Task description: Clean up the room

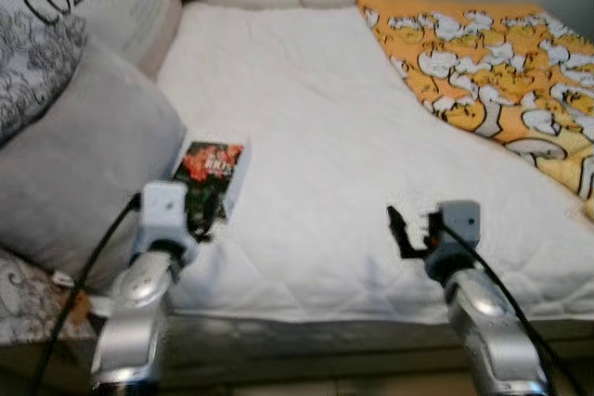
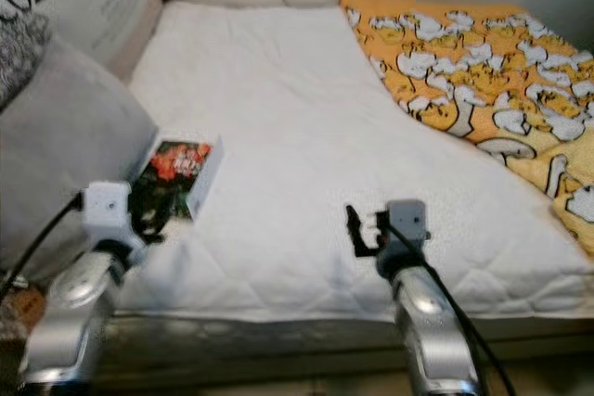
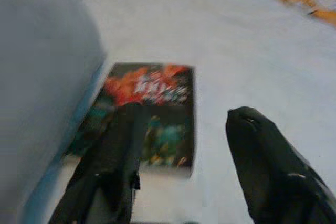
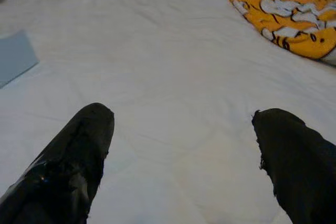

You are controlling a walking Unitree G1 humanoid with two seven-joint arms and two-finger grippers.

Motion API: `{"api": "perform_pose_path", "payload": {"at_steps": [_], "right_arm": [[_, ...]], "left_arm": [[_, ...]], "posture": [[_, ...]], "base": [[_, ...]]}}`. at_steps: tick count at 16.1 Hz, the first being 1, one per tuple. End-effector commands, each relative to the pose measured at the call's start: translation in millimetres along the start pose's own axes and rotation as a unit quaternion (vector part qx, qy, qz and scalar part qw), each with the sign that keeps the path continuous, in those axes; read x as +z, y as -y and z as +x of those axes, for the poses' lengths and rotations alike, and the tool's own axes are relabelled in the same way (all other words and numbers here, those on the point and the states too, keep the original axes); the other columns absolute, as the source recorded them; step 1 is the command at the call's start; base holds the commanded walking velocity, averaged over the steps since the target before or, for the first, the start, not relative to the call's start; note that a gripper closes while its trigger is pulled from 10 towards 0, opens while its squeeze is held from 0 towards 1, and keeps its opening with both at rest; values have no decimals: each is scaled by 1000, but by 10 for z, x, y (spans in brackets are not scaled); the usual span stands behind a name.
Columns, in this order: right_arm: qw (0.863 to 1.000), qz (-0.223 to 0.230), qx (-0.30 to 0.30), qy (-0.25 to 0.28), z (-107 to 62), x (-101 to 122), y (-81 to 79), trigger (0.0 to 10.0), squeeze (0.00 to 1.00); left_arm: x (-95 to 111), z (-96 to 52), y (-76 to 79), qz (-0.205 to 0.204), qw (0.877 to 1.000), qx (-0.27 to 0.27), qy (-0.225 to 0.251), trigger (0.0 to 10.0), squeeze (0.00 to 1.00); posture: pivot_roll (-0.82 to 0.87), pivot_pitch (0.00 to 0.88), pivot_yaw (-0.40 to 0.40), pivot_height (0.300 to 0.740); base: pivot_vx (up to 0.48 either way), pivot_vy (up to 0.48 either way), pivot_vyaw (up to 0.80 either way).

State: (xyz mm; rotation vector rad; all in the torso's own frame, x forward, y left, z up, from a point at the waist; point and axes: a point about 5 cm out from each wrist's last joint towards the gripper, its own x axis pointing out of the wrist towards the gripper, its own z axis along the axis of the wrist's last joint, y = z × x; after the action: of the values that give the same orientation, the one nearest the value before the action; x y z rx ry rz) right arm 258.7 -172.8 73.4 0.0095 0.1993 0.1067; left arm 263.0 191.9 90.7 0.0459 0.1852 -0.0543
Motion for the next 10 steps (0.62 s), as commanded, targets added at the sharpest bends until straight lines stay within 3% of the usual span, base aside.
{"api": "perform_pose_path", "payload": {"at_steps": [1,4,7,8,10], "right_arm": [[1000,3,-18,3,-4,15,82,10000,1000],[1000,6,-23,6,-22,4,48,10000,1000],[1000,13,-20,11,45,32,34,10000,1000],[1000,13,-22,15,76,46,24,10000,1000],[1000,10,-21,18,89,54,10,10000,1000]], "left_arm": [[37,0,13,17,1000,8,1,10000,1000],[22,11,-20,17,1000,12,-4,10000,1000],[11,20,58,27,1000,3,-6,10000,1000],[20,50,57,61,998,3,-7,10000,1000],[30,71,55,45,999,4,-7,10000,1000]], "posture": [[26,0,-24,740],[7,0,-14,740],[35,0,-32,740],[38,0,-30,740],[31,0,-26,740]], "base": [[0,-480,0],[0,-468,0],[0,-465,0],[0,-431,0],[0,-431,0]]}}
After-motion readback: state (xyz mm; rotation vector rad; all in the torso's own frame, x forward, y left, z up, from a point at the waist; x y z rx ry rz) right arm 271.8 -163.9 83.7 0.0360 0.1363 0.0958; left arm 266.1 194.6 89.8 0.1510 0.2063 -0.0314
